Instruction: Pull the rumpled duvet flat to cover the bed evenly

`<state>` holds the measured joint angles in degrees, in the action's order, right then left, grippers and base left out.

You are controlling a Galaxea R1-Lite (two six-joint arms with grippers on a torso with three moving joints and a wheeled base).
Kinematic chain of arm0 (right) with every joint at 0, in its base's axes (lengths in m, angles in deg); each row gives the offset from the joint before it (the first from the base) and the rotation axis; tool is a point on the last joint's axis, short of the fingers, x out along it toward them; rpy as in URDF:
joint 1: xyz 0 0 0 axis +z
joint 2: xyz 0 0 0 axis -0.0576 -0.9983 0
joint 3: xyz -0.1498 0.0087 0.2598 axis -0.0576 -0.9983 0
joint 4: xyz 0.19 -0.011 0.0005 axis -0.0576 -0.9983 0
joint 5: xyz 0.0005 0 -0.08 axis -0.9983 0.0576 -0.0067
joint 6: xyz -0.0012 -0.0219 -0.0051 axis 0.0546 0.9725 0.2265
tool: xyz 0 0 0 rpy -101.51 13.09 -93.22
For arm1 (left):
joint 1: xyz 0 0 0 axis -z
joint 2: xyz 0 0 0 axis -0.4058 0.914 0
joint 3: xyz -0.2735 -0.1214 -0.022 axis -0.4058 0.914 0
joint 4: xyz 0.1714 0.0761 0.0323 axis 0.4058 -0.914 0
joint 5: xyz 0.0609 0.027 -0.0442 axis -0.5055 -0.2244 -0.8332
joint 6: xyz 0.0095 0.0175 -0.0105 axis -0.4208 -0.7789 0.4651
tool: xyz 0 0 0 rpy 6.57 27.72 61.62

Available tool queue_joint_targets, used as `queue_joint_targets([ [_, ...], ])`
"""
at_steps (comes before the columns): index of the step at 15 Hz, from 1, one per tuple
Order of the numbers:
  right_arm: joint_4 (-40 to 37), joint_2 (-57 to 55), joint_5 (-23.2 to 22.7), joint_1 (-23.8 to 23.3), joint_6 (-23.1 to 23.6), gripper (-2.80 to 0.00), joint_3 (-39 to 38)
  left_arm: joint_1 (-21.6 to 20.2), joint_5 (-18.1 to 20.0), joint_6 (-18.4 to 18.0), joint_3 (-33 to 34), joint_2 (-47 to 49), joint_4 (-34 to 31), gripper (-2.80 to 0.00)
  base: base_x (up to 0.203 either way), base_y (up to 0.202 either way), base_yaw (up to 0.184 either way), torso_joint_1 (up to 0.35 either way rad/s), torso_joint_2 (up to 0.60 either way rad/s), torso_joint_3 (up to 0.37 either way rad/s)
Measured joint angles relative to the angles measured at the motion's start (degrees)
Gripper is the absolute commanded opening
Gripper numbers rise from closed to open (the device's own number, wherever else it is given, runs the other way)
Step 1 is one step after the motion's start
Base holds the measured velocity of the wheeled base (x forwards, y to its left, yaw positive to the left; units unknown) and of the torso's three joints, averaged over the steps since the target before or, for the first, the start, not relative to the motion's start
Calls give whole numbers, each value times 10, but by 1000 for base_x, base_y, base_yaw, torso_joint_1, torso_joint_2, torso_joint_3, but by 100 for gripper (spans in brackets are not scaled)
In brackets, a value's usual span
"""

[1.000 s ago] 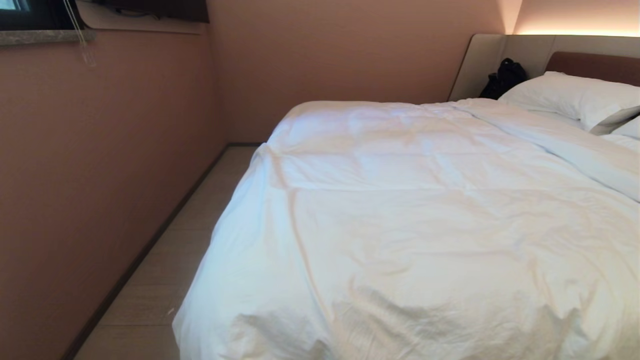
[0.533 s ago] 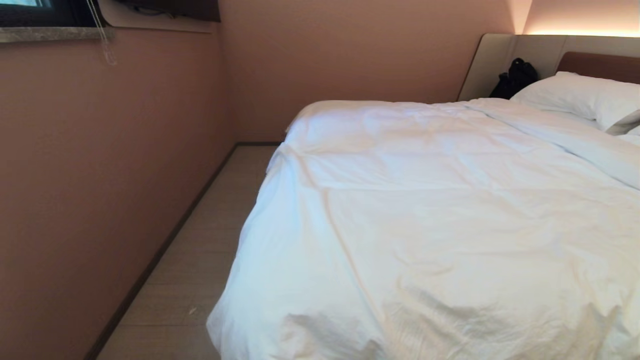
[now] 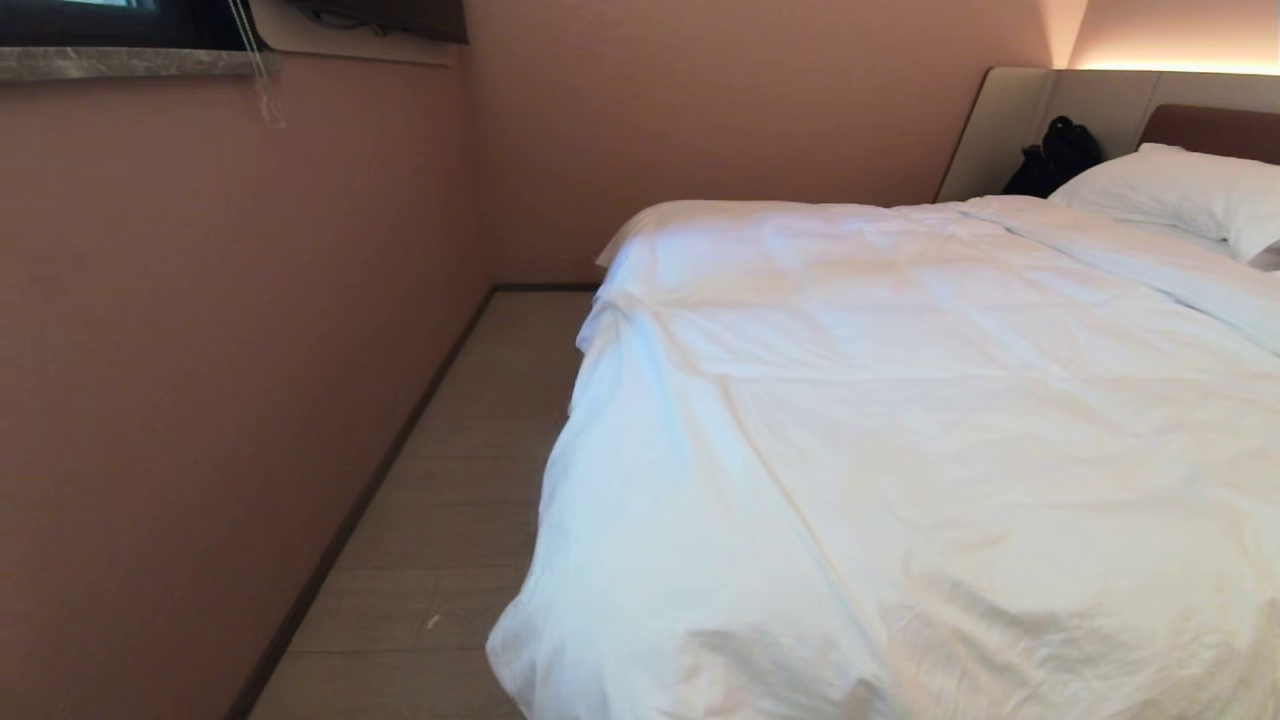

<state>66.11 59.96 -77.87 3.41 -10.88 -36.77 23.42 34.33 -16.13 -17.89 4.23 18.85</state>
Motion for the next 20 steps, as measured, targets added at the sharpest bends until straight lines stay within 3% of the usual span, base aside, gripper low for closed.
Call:
queue_joint_targets([
  [6, 0, 0, 0, 0, 0, -280, 0, 1, 0, 1, 0, 0, 0, -280, 0, 171, 0, 2, 3, 3],
  [20, 0, 0, 0, 0, 0, -280, 0, 0, 1, 4, 1, 0, 2, -280, 0, 0, 0, 0, 0, 0],
])
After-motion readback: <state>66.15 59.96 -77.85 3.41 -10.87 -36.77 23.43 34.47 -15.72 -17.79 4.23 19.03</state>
